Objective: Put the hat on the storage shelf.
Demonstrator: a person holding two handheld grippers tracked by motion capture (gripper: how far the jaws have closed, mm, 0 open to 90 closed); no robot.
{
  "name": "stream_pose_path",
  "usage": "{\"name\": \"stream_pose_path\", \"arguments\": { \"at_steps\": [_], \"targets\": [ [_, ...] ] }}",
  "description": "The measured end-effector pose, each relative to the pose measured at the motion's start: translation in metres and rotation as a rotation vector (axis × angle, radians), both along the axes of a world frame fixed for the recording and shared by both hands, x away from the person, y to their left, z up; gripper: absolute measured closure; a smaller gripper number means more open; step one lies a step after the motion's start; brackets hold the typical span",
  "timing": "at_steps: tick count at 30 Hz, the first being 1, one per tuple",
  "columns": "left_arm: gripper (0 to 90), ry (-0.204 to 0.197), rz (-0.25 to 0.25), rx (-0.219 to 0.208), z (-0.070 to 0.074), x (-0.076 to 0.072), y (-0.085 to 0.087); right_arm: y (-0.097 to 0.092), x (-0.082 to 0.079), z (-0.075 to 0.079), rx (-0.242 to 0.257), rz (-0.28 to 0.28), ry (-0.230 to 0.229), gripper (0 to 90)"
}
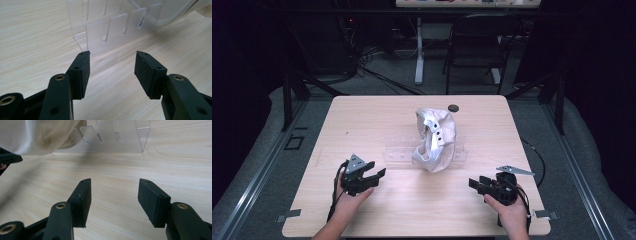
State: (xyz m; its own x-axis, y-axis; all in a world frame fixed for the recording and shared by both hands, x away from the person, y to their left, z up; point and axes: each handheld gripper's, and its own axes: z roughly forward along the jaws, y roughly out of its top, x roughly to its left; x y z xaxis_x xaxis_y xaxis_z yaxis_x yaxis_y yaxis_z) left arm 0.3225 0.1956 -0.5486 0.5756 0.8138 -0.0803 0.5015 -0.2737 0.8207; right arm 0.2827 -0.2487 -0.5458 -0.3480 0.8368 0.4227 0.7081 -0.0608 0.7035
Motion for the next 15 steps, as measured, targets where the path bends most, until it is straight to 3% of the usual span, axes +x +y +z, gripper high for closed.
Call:
{"name": "stream_pose_path", "arguments": {
  "at_steps": [8,11,15],
  "targets": [
    [46.5,0.010,-0.012,0.019,0.000,0.000,-0.002,0.004,-0.006,-0.007,-0.045,0.021,-0.066,42.0],
    [46.5,-0.009,-0.019,0.038,-0.001,0.000,-0.005,0.004,-0.007,-0.008,-0.060,0.023,-0.088,41.4],
    [48.0,-0.009,-0.033,0.036,-0.001,0.000,-0.007,0.007,-0.010,-0.014,-0.095,0.078,-0.138,41.8]
  ]
}}
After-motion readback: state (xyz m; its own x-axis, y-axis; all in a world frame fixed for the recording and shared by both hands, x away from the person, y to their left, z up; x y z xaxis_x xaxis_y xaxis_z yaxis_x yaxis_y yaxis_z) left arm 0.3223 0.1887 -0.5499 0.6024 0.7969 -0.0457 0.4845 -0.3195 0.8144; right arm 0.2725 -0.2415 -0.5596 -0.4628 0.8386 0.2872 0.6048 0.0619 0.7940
